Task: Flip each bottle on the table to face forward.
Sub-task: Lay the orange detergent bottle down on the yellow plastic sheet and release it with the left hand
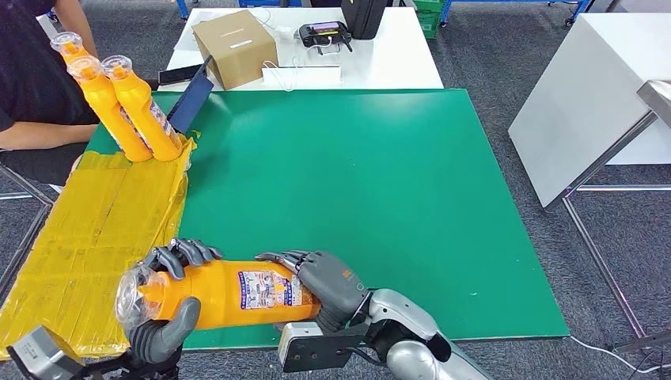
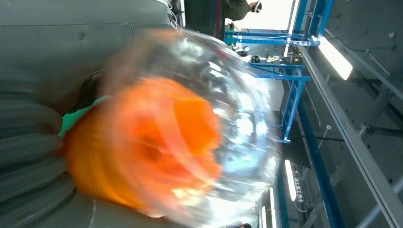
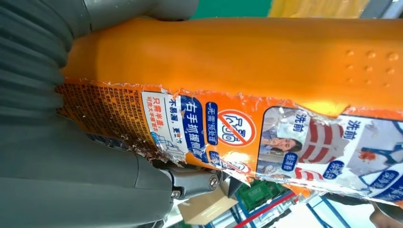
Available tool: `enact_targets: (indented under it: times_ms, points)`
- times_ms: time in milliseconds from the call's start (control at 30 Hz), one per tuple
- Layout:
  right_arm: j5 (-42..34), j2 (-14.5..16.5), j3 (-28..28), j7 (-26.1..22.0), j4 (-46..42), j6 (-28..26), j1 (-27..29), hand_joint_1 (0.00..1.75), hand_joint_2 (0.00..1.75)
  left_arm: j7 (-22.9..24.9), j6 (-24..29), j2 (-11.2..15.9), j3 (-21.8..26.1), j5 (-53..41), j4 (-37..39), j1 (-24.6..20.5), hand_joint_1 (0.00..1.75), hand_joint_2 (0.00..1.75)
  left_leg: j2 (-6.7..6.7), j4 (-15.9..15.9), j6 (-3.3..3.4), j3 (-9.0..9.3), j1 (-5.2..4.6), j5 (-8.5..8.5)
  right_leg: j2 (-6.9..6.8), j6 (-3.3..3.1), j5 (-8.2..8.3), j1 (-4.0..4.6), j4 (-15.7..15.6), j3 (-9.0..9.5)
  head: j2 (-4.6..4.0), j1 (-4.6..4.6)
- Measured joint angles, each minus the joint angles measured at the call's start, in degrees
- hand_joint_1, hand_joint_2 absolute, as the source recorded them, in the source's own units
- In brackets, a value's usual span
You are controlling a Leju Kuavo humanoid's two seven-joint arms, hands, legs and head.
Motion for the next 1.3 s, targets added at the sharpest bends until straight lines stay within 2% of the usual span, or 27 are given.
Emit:
enact_targets:
  times_ms: [600, 633, 733, 767, 933, 1067, 1167, 1300]
  points:
    - [3.9, 1.3, -1.2, -1.1, 0.4, -1.3, 3.3, 1.75, 1.75, 0.3, 0.4, 0.1, 0.0, 0.0, 0.0, 0.1, 1.75, 1.75, 0.0, 0.0, 0.0, 0.0, 0.0, 0.0, 0.0, 0.0, 0.0, 0.0, 0.0, -0.01, 0.0, 0.0]
    - [4.1, 1.2, -1.3, -0.8, 0.3, -1.5, 3.5, 1.43, 1.75, 0.3, 0.5, 0.1, 0.0, -0.1, 0.0, 0.1, 1.75, 1.75, 0.0, 0.0, 0.0, 0.0, 0.0, 0.0, 0.0, 0.0, 0.0, -0.01, 0.0, -0.01, 0.0, 0.01]
    - [3.8, 0.4, -1.5, 0.0, -0.1, -2.4, 3.9, 0.12, 1.75, 0.3, 1.0, 0.2, -0.3, -0.3, 0.0, 0.4, 1.75, 1.75, 0.0, 0.0, 0.0, 0.0, -0.01, -0.01, 0.0, 0.0, 0.0, -0.01, 0.0, -0.01, 0.0, 0.01]
    - [3.9, 0.1, -1.7, 0.1, -0.3, -2.7, 4.2, 0.0, 1.75, 0.2, 1.2, 0.2, -0.4, -0.3, 0.0, 0.5, 1.75, 1.75, 0.0, 0.0, 0.0, -0.01, -0.01, -0.01, 0.0, 0.0, 0.0, -0.01, 0.0, -0.01, 0.0, 0.01]
    - [5.5, -1.1, -2.5, 1.4, -1.2, -3.7, 5.6, 0.0, 1.75, -0.3, 2.3, 0.4, -0.3, -1.3, 0.0, 0.7, 1.75, 1.75, 0.0, 0.0, 0.0, -0.02, -0.01, -0.02, 0.0, 0.0, 0.0, 0.0, 0.0, -0.02, 0.0, 0.0]
    - [5.8, -1.7, -3.0, 1.6, -1.7, -3.8, 5.9, 0.0, 0.0, -0.4, 2.4, 0.4, -0.1, -1.6, 0.0, 0.8, 1.75, 1.75, 0.0, 0.0, 0.0, -0.01, -0.01, -0.01, 0.0, 0.0, 0.0, 0.0, 0.0, -0.02, 0.0, 0.01]
    - [6.1, -2.0, -3.1, 1.6, -2.0, -4.0, 6.1, 0.0, 0.0, -1.1, 3.4, 0.4, -0.1, -3.3, 0.0, 0.8, 1.75, 1.75, 0.0, 0.0, 0.0, 0.0, -0.01, -0.01, 0.0, 0.0, 0.0, 0.0, 0.0, -0.01, 0.0, 0.01]
    - [8.6, -2.7, -4.0, 1.1, -3.9, -5.5, 7.5, 0.0, 0.0, -3.2, 7.8, 0.4, 0.3, -10.4, -0.1, 0.8, 1.75, 1.75, -0.01, 0.0, 0.0, -0.01, -0.01, -0.01, -0.01, 0.0, 0.0, -0.01, 0.0, -0.01, 0.0, 0.01]
